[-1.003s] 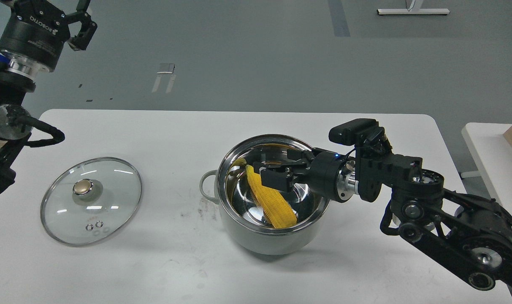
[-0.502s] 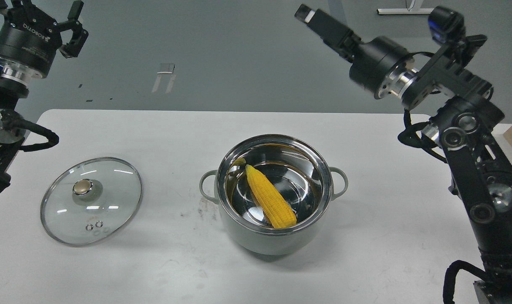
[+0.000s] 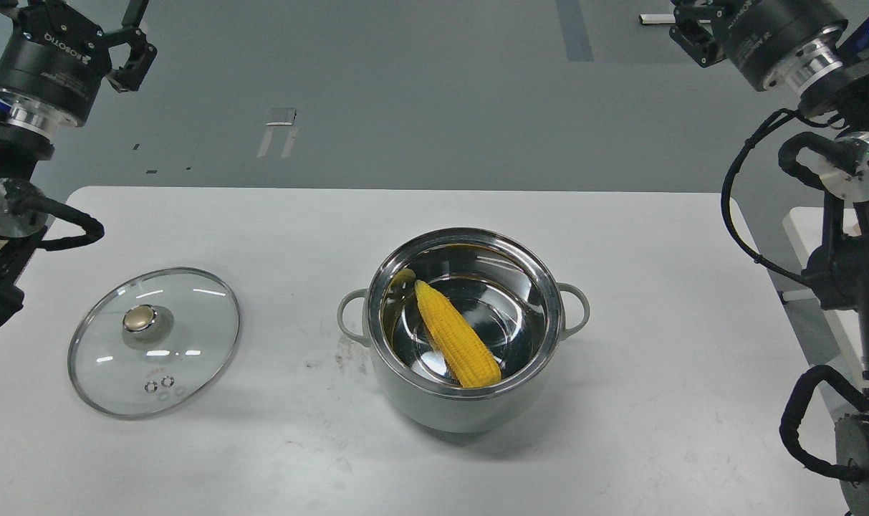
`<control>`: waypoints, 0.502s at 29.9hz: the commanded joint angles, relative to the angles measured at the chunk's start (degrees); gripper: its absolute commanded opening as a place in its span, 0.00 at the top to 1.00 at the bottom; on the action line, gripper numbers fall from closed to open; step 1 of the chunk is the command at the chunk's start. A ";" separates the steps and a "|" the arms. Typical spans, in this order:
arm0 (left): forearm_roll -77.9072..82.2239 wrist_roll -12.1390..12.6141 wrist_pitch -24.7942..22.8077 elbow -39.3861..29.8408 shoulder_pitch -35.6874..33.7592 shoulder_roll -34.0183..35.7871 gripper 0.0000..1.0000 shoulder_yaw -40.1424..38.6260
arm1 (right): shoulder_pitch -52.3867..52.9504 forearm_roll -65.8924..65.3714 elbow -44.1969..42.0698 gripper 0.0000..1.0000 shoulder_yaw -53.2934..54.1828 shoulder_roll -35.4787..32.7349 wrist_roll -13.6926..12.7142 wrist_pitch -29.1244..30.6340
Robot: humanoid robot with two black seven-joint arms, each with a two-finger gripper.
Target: Open pot and put corn in
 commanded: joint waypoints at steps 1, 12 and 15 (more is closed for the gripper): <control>-0.37 0.03 0.26 -0.22 0.01 -0.03 0.02 -0.06 | -0.19 8.02 -7.68 0.00 0.03 -1.43 2.10 0.02; -2.31 2.50 0.00 1.01 0.88 0.06 0.02 -1.47 | -4.14 10.93 -13.93 0.00 0.12 -0.91 2.62 0.02; -2.13 2.58 0.00 0.48 0.88 0.41 0.02 -1.12 | -3.88 11.20 -13.67 0.00 0.12 -0.82 2.80 0.02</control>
